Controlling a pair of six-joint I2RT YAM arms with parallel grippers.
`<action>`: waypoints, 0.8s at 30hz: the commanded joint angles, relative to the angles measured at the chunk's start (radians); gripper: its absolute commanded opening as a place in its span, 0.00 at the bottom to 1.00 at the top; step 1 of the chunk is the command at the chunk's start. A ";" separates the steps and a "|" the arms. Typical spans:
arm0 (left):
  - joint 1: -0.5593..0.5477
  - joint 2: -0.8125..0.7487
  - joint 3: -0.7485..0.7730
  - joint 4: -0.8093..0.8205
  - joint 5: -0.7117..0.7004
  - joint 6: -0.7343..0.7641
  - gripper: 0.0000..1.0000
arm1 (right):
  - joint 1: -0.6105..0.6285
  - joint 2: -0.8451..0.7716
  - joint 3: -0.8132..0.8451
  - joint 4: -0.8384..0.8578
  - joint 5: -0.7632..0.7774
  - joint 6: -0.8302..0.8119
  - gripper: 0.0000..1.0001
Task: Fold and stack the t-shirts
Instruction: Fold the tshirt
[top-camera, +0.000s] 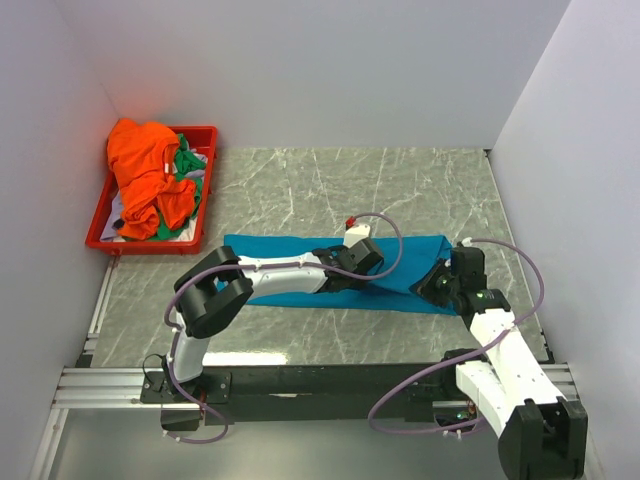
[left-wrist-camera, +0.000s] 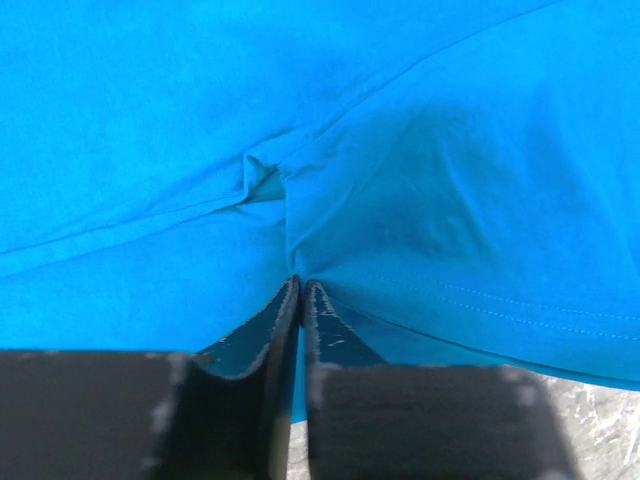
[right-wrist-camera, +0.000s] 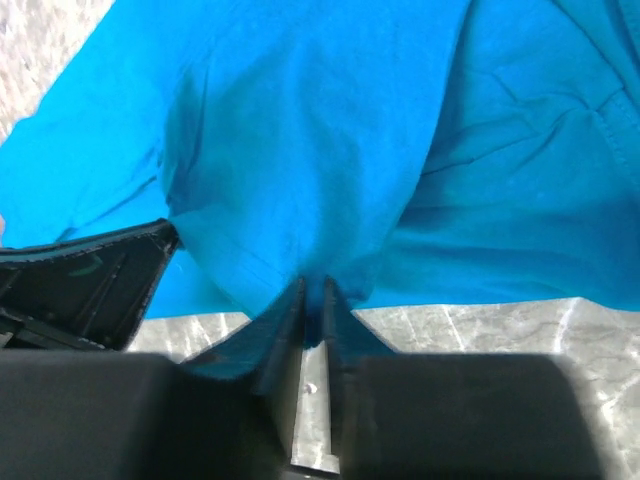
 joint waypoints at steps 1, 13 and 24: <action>0.008 -0.048 -0.010 0.032 0.011 -0.009 0.17 | 0.008 -0.018 -0.003 0.003 0.039 0.004 0.23; 0.062 -0.199 -0.099 0.019 0.006 -0.006 0.45 | 0.008 0.069 0.070 0.024 0.062 -0.013 0.37; 0.155 -0.305 -0.320 -0.023 -0.027 -0.038 0.28 | 0.008 0.362 0.190 0.098 0.191 -0.036 0.37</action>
